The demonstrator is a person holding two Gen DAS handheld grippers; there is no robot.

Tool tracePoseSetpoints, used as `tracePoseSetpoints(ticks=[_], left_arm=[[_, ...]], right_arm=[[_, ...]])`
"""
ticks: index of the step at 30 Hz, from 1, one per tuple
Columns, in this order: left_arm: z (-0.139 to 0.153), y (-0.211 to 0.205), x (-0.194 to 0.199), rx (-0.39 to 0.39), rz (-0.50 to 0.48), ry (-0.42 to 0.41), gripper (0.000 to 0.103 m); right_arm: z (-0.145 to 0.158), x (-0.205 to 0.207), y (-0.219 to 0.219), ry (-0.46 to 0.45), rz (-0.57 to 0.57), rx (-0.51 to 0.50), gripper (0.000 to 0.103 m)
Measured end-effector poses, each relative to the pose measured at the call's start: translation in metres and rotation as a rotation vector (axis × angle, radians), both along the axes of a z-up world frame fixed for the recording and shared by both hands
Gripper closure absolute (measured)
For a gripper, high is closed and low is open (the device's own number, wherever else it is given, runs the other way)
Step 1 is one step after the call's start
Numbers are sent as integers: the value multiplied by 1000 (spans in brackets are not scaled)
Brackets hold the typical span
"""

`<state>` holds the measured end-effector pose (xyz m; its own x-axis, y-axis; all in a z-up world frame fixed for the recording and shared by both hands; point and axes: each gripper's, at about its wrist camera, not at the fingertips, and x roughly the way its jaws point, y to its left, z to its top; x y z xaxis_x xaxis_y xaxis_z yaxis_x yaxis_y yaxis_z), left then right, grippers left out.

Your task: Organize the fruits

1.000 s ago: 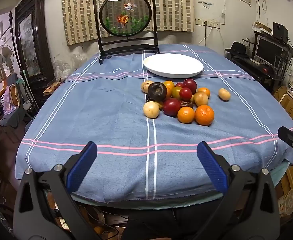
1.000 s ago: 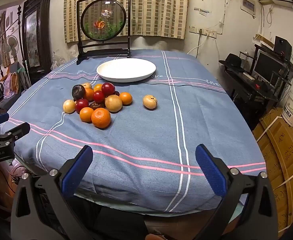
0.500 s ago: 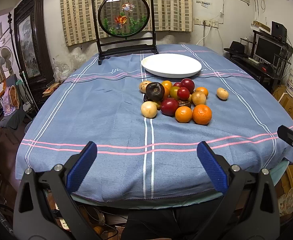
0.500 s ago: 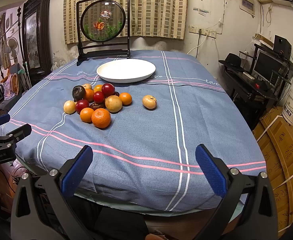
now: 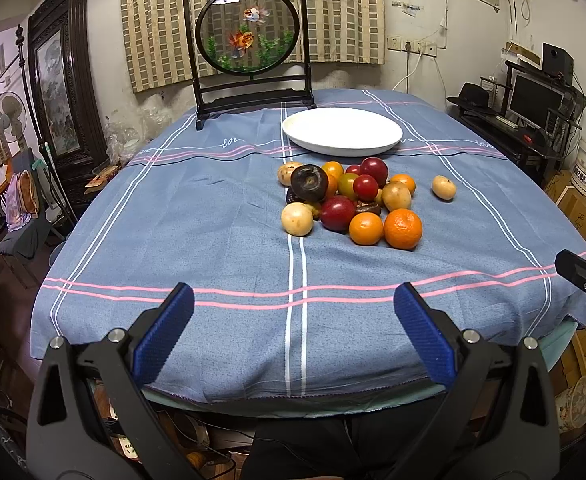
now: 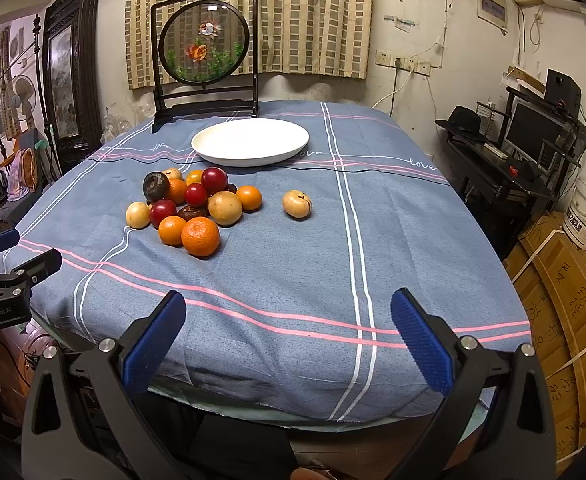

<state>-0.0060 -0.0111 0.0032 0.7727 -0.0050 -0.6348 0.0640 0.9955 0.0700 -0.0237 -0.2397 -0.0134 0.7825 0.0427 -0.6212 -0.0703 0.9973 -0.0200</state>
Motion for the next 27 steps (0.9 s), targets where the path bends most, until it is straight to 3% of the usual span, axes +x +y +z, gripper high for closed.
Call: tracePoseSetpoints(ticks=[27], left_arm=[[0, -1, -1, -3, -1, 2, 2]], right_arm=[[-2, 0, 1, -1, -2, 2, 1]])
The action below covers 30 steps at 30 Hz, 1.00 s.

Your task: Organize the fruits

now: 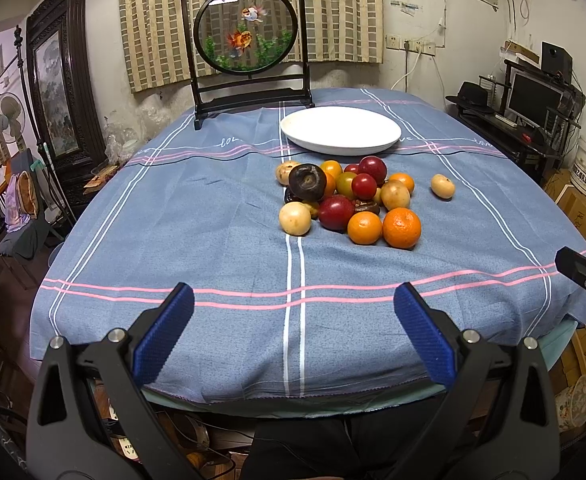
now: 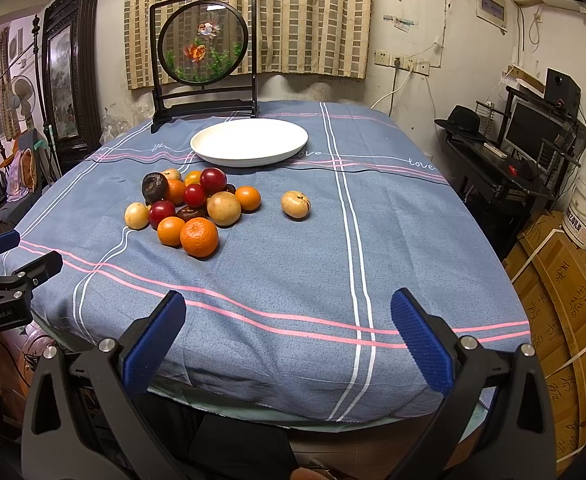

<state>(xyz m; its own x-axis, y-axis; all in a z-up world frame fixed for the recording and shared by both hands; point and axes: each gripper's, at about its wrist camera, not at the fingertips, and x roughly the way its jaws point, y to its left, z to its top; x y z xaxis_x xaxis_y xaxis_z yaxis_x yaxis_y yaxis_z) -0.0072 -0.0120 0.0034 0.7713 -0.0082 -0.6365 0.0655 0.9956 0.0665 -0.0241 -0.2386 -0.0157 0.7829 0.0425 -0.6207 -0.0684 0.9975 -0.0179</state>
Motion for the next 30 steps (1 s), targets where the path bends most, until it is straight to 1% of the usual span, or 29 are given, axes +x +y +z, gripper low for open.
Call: tracePoseSetpoints(ticks=[7, 12, 17, 19, 21, 22, 23, 24, 25, 27, 28, 30], left_arm=[[-4, 4, 3, -1, 1, 6, 2], [-13, 8, 11, -12, -22, 24, 2], [-23, 13, 24, -12, -34, 32, 2], [-27, 16, 30, -7, -40, 28, 5], [-30, 20, 39, -10, -41, 37, 14], [-32, 23, 46, -21, -46, 47, 17], [-33, 25, 50, -28, -49, 53, 25], [-34, 27, 55, -33, -51, 60, 30], [-36, 30, 62, -39, -54, 69, 31], [-38, 33, 72, -40, -59, 78, 38], [-39, 34, 75, -42, -64, 81, 41], [-40, 35, 84, -52, -85, 94, 51]], right_arm=[[1, 0, -5, 6, -2, 2, 1], [-7, 10, -2, 16, 9, 4, 1], [-13, 26, 4, 18, 53, 21, 1], [-16, 35, 9, 17, 74, 25, 7], [-19, 47, 14, 31, 98, 28, 19], [-22, 53, 18, 38, 113, 33, 21], [-25, 61, 23, 49, 131, 38, 25], [-27, 68, 27, 59, 148, 42, 29], [-30, 75, 31, 69, 165, 44, 32], [-35, 89, 43, 89, 204, 50, 41], [-37, 95, 48, 99, 226, 53, 43], [-41, 108, 61, 121, 275, 53, 50]])
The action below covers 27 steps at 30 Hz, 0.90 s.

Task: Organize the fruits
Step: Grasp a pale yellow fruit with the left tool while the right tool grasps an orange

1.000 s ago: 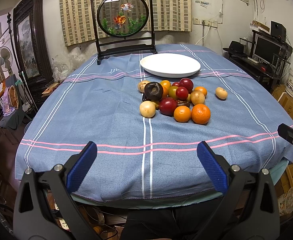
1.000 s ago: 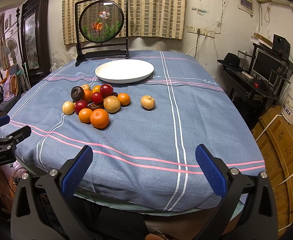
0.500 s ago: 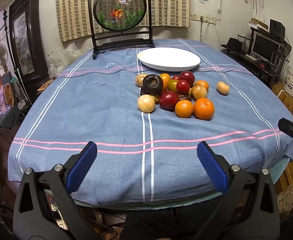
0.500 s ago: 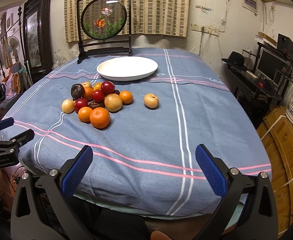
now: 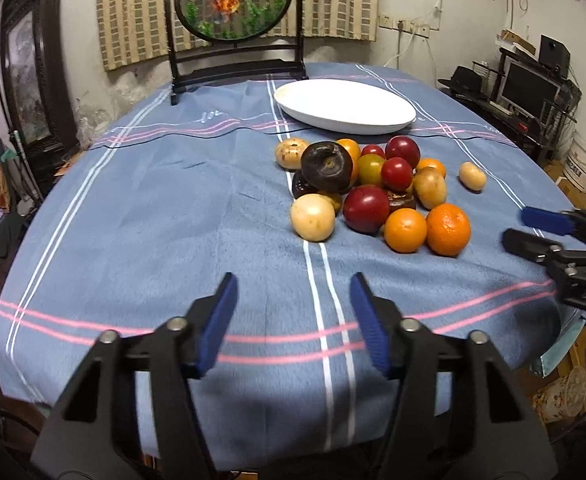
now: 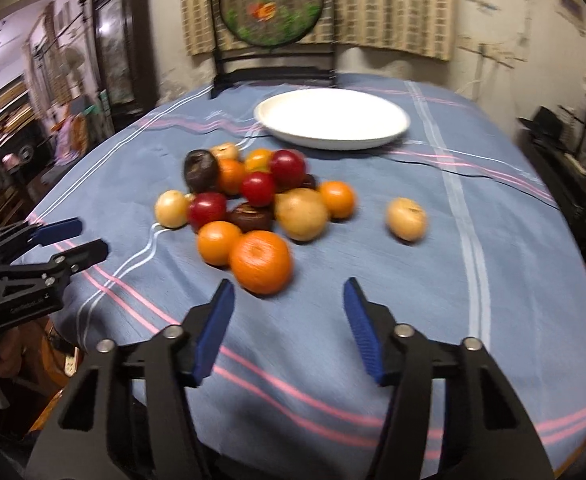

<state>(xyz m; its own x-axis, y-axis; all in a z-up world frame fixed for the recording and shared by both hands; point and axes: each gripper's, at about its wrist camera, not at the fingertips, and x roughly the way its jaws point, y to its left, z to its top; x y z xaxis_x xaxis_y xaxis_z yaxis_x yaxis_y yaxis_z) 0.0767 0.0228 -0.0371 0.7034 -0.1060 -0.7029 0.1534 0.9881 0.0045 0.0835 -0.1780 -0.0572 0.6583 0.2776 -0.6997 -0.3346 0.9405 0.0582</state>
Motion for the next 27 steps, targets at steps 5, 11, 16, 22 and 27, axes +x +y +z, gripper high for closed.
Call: tracePoseSetpoints(ticks=[5, 11, 16, 22, 27], left_arm=[[-4, 5, 20, -4, -24, 24, 52], [-4, 4, 40, -9, -59, 37, 52], [-7, -1, 56, 3, -74, 50, 52], [-12, -4, 75, -19, -102, 79, 52], [-19, -10, 85, -24, -127, 101, 56]], right_arm=[[-14, 22, 17, 63, 60, -3, 54], [-23, 39, 22, 95, 59, -9, 54], [-30, 55, 21, 138, 54, 3, 54], [-32, 53, 20, 150, 76, 22, 56], [-29, 50, 9, 157, 70, 61, 57]])
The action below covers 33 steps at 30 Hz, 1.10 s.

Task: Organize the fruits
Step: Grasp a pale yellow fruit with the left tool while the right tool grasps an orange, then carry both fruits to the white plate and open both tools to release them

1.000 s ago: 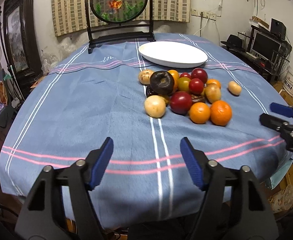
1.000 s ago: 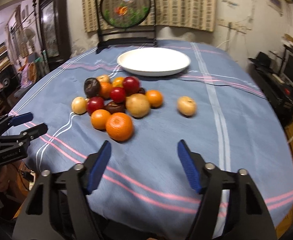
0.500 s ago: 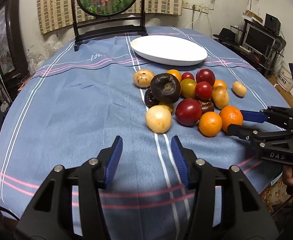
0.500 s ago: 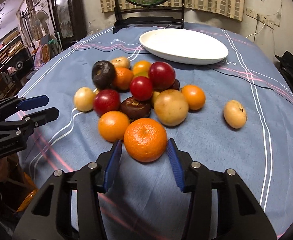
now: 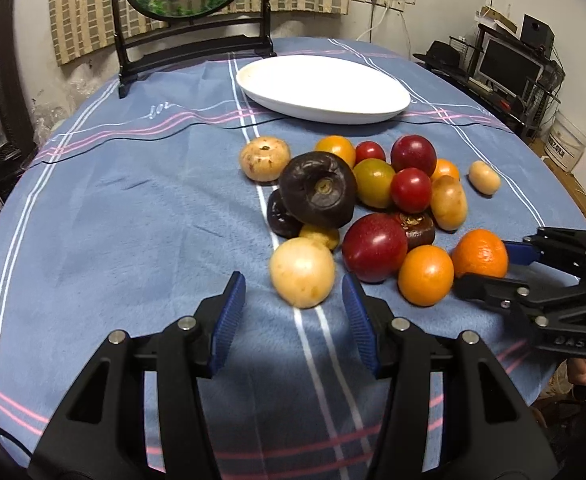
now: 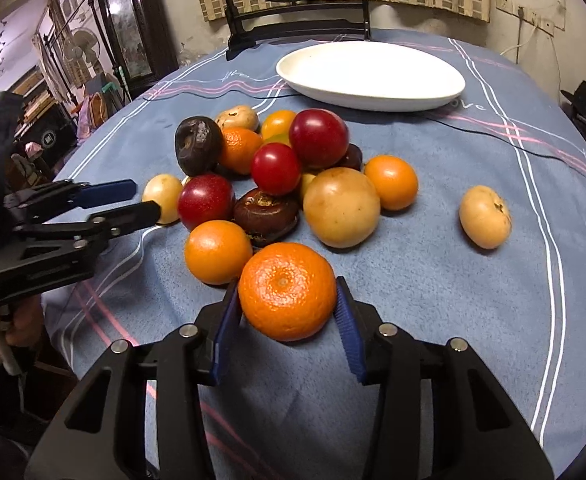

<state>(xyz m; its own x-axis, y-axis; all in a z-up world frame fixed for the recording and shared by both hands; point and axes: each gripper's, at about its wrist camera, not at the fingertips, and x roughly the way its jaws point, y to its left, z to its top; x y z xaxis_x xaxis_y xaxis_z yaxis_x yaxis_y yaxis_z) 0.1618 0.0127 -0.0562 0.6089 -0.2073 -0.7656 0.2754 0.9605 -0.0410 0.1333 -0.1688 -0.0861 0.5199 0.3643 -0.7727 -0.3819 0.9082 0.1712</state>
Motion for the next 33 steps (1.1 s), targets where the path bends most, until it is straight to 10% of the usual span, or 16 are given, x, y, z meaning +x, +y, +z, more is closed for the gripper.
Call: tracePoseSetpoints(ticks=[26, 33], left_arm=[[-12, 0, 19, -6, -5, 34, 65], [28, 8, 16, -85, -14, -33, 65]], right_arm=[[14, 2, -24, -21, -60, 52, 57], [34, 15, -28, -44, -56, 80, 57]])
